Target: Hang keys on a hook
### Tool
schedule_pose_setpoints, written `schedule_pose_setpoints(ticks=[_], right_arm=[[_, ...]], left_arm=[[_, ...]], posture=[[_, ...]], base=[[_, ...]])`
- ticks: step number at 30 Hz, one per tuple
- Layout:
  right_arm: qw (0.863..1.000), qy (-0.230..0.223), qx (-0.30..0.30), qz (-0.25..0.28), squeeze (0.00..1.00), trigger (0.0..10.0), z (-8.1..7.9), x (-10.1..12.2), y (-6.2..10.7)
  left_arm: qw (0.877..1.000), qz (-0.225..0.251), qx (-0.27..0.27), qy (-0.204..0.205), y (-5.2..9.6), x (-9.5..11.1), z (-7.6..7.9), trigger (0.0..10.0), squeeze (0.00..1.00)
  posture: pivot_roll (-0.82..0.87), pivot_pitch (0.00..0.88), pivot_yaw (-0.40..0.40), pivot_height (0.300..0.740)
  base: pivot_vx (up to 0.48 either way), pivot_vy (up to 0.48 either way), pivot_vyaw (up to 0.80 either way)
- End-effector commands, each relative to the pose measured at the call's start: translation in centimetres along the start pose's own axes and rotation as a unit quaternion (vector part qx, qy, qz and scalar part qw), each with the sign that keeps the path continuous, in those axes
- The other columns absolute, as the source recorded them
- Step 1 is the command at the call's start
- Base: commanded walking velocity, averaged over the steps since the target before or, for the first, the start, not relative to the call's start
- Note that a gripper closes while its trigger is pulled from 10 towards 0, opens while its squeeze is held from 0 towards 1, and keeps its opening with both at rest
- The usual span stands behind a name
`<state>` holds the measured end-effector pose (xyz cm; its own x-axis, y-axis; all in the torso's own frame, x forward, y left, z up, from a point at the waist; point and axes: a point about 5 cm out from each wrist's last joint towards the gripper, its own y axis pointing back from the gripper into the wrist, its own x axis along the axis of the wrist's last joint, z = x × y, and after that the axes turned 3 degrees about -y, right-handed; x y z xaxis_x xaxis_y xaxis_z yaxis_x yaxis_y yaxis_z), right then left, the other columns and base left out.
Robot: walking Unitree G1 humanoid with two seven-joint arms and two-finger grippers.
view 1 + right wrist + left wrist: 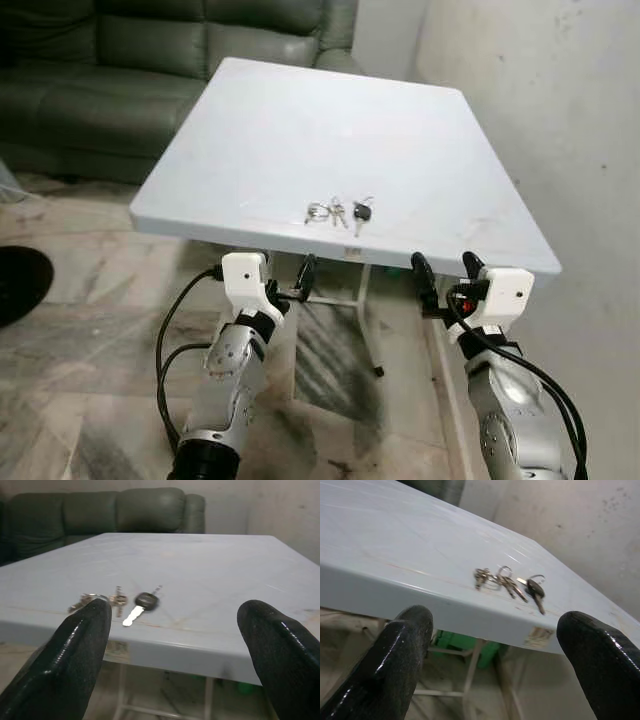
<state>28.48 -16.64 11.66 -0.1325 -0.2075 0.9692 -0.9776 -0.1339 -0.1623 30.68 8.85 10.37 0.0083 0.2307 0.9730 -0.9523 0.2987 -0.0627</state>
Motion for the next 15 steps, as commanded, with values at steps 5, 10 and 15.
schedule_pose_setpoints(ticks=[5, 10, 15], right_arm=[[1.000, 0.004, -0.004, 0.003, 0.00, 10.0, 0.27, 0.19, 0.11], [1.000, 0.005, -0.004, 0.002, 0.00, 10.0, 0.25, 0.19, 0.14], [1.000, 0.006, -0.003, 0.001, 0.00, 10.0, 0.22, 0.13, 0.23]], left_arm=[[1.000, -0.006, -0.001, 0.002, -0.04, -0.10, 0.34, 10.0, 0.00], [1.000, -0.005, 0.000, 0.002, -0.01, -0.10, 0.34, 10.0, 0.00], [1.000, -0.012, 0.002, 0.010, -0.01, -0.26, 0.29, 10.0, 0.00]], posture=[[-0.02, 0.068, -0.107, 0.719], [-0.02, 0.068, -0.107, 0.719], [-0.02, 0.064, -0.109, 0.719]], base=[[0.000, 0.000, 0.00], [0.000, 0.000, 0.00], [0.000, 0.000, 0.00]])
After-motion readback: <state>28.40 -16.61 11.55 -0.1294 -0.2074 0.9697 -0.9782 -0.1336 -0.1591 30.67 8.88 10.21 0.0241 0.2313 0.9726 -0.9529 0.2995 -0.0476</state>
